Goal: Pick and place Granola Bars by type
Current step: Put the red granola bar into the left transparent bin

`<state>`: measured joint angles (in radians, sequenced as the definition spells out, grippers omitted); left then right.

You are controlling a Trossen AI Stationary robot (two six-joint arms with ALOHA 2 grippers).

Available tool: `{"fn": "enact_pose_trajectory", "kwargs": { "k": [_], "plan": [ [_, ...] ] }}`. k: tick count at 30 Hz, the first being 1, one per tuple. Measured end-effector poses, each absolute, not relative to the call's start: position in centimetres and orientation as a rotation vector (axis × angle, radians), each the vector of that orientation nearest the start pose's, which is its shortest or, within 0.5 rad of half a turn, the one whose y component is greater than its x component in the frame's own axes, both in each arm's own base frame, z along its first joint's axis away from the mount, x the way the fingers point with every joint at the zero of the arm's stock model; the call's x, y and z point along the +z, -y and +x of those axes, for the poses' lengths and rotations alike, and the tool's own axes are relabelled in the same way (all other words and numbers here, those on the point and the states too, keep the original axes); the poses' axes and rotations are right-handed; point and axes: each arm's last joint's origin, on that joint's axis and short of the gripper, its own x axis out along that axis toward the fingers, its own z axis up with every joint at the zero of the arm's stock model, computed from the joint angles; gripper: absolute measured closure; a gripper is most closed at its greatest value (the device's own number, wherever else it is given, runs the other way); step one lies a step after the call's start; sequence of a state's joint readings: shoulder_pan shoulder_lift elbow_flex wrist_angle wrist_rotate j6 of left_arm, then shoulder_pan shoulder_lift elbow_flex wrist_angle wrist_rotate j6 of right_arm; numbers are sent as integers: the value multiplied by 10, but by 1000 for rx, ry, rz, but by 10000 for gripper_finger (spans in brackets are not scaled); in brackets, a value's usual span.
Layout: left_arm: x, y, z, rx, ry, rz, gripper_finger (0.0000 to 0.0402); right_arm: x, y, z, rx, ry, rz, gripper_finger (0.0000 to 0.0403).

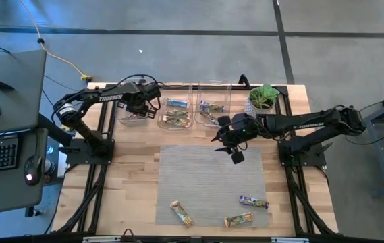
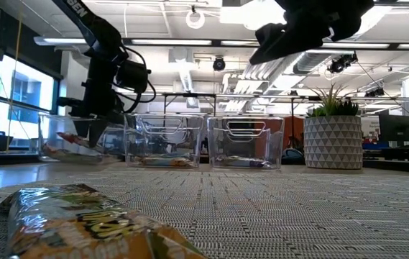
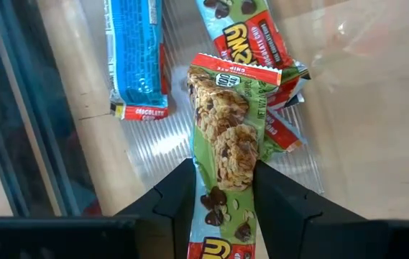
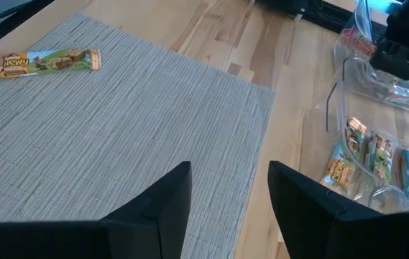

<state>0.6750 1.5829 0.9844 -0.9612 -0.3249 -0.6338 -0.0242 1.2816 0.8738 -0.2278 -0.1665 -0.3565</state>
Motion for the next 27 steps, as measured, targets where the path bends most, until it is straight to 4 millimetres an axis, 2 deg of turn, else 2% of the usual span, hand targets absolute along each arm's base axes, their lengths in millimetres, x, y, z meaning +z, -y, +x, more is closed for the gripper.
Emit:
{"fn": "enact_pose_trajectory", "kwargs": {
  "k": [6, 18, 27],
  "plan": [
    [184, -170, 198, 1273, -1301, -735, 282, 256, 2, 270, 256, -617, -279, 233],
    [185, -176, 197, 1375, -1229, -714, 282, 255, 2, 270, 258, -623, -280, 233],
    [183, -185, 191, 1296, -1259, -757, 281, 255, 2, 270, 260, -622, -288, 234]
  ]
}}
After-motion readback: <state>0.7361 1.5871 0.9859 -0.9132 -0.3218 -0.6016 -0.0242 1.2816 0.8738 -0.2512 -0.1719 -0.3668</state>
